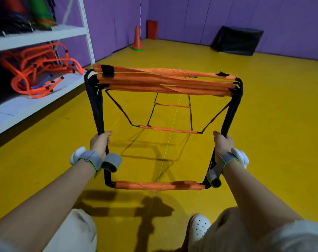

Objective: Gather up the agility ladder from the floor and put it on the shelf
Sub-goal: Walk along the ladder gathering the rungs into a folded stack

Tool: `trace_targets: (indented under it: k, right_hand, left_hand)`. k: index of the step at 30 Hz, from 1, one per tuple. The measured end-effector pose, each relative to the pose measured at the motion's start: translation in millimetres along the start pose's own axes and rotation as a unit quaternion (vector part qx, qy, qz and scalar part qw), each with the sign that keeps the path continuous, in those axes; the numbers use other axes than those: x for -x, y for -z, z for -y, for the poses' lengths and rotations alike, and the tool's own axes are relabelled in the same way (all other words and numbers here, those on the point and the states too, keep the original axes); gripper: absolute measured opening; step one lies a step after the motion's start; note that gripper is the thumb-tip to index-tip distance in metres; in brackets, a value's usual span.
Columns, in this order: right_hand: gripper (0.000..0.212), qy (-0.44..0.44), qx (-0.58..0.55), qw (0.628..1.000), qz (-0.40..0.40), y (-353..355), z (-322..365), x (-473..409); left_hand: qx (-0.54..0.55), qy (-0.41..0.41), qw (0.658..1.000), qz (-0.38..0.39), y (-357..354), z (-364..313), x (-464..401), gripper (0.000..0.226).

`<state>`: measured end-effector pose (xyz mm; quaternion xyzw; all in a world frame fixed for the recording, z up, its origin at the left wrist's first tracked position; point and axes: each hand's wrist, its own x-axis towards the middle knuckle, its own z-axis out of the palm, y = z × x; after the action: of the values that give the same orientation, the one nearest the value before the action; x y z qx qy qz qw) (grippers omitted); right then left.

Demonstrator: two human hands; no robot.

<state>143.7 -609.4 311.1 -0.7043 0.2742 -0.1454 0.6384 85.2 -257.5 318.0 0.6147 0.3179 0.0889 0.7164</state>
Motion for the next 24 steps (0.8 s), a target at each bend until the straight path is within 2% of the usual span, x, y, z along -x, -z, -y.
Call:
trace_targets:
  k: [7, 11, 12, 15, 24]
  right_hand:
    - [0.021, 0.042, -0.049, 0.997, -0.046, 4.2, 6.6, 19.4]
    - [0.033, 0.067, -0.053, 0.995, -0.058, 6.6, 11.6, 18.8]
    - [0.034, 0.068, -0.057, 0.994, -0.058, 7.7, 10.9, 18.3]
    - [0.032, 0.073, -0.076, 0.993, -0.050, 10.6, 11.1, 20.4]
    - [0.039, 0.095, -0.112, 0.989, 0.003, 16.1, 13.4, 21.7]
  left_hand:
    - [0.066, -0.044, 0.996, -0.031, -4.7, 13.4, -9.0, 0.037]
    - [0.090, -0.084, 0.992, -0.031, -6.2, 19.0, -10.0, 0.032]
    - [0.092, -0.089, 0.991, -0.034, -7.0, 19.2, -8.6, 0.039]
    - [0.099, -0.094, 0.989, -0.052, -11.1, 13.2, -4.9, 0.051]
    - [0.112, -0.108, 0.988, -0.022, -18.4, 5.3, -2.0, 0.047]
